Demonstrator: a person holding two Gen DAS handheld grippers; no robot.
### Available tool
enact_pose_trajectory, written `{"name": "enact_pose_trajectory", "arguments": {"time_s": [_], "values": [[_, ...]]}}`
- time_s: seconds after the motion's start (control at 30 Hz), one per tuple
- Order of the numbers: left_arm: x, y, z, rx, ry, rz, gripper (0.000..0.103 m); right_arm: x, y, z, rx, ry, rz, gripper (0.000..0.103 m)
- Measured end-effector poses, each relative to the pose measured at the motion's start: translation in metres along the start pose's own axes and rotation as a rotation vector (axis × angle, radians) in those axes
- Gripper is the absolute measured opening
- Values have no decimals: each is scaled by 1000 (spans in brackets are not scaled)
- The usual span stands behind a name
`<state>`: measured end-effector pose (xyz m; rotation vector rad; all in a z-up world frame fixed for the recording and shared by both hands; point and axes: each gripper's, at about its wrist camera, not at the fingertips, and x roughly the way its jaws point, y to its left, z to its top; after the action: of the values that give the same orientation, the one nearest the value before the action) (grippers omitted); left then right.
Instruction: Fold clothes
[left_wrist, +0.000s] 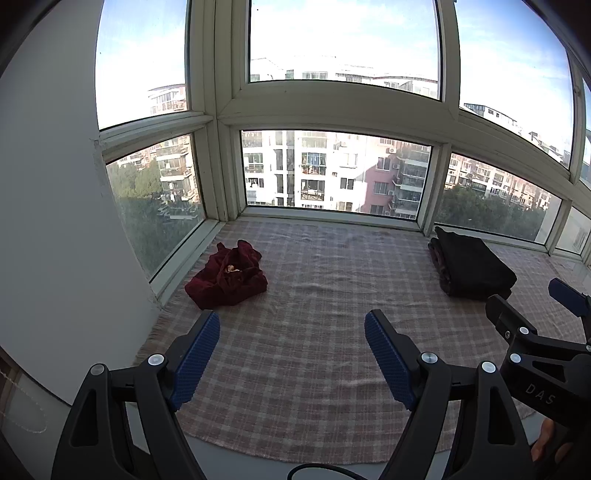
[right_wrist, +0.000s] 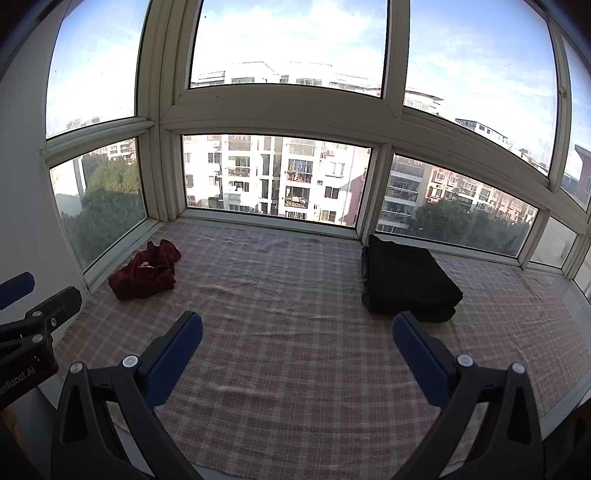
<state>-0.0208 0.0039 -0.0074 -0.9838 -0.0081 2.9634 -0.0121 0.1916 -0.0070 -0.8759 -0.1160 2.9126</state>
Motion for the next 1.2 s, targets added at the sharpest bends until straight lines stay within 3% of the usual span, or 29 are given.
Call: {"name": "enact_pose_trajectory", "arguments": {"time_s": [0.63,1.2], "values": [[16,3,7,-8,15,14,80,19,0,5,-5,21,12,103],[61,36,16,-64,61,65,80,74,40,32,-92,44,122,103]]}}
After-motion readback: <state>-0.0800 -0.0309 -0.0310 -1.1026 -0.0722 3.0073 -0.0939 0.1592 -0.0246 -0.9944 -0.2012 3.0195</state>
